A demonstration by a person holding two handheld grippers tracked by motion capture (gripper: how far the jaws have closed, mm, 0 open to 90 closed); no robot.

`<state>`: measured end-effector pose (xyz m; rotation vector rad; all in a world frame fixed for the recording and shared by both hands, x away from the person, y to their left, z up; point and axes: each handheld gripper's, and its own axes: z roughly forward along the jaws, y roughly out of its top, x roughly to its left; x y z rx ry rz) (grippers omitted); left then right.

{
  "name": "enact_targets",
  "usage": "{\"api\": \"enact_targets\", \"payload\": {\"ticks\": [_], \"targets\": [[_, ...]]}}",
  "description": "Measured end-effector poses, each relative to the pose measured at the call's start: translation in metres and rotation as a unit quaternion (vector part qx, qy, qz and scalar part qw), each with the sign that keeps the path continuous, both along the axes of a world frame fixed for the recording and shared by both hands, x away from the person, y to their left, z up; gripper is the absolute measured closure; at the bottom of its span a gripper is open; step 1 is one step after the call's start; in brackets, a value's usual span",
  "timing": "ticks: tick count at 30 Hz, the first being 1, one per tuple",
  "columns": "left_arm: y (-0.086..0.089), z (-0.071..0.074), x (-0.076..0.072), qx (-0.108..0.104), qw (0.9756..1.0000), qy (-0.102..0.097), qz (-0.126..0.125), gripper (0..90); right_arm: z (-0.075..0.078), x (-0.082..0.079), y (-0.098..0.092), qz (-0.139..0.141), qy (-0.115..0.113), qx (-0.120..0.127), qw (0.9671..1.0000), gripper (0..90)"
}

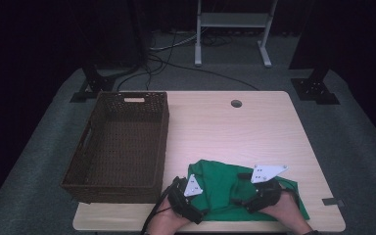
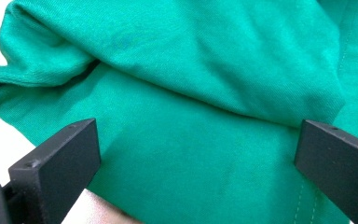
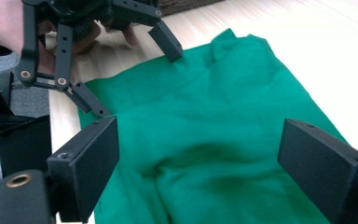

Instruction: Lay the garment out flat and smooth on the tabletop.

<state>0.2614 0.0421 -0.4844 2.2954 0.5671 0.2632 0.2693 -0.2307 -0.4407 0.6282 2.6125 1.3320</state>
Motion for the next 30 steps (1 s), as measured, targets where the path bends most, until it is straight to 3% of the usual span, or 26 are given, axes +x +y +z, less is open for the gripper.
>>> {"api": "enact_targets", "payload": {"ticks": [17, 30], "targets": [[0.000, 0.000, 0.000, 0.000, 1.0000, 0.000, 0.000, 0.0, -0.006, -0.006, 0.022, 0.044, 0.010, -0.009, 0.9989, 13.4], [0.000, 0.000, 0.000, 0.000, 1.0000, 0.000, 0.000, 0.0, -0.017, -0.008, 0.036, 0.060, 0.015, -0.029, 0.9977, 13.8]]}}
